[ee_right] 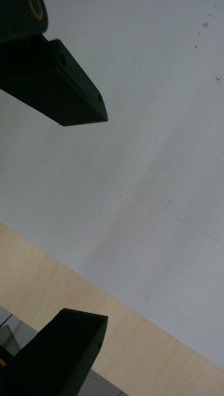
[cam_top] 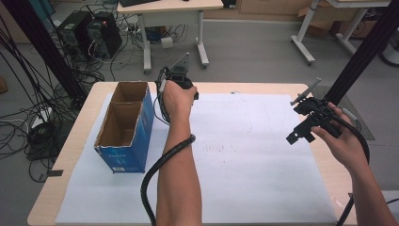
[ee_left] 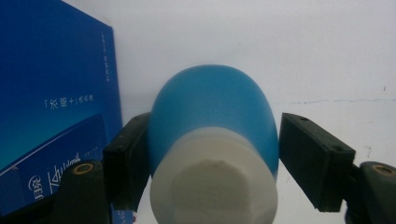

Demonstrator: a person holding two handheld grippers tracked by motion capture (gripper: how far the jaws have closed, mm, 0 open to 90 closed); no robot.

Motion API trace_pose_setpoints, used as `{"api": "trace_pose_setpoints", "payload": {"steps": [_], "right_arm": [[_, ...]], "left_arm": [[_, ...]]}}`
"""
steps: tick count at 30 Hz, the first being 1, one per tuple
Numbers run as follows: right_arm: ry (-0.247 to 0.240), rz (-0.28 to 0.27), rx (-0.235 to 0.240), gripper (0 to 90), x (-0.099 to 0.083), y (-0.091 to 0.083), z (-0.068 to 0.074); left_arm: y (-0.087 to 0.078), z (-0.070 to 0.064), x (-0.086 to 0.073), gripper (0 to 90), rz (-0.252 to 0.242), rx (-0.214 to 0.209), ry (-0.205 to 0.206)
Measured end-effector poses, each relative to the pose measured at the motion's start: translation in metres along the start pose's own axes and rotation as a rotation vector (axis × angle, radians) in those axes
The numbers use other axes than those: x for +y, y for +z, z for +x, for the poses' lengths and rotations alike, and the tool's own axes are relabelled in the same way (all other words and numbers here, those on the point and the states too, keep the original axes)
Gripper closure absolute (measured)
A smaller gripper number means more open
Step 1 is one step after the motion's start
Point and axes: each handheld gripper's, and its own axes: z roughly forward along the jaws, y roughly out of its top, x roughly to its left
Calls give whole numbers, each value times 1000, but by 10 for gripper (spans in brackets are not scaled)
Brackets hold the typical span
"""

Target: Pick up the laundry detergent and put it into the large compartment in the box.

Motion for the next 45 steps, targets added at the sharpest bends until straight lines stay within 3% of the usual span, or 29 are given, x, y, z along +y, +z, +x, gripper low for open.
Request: {"api": "trace_pose_setpoints", "payload": {"steps": [7, 32, 39, 45], "right_arm": [[-1, -2, 2, 42, 0, 0, 1], [1, -6, 0, 42, -2, -3, 1], [-5, -9, -5, 42, -3, -6, 4], [-4, -22, -7, 41, -6, -11, 7]], "left_arm": [[1, 1, -1, 375, -1, 8, -31], [-1, -8, -3, 381, -2, 27, 2], [-14, -9, -4, 382, 2, 19, 10], [-38, -13, -10, 382, -23, 37, 9]]}}
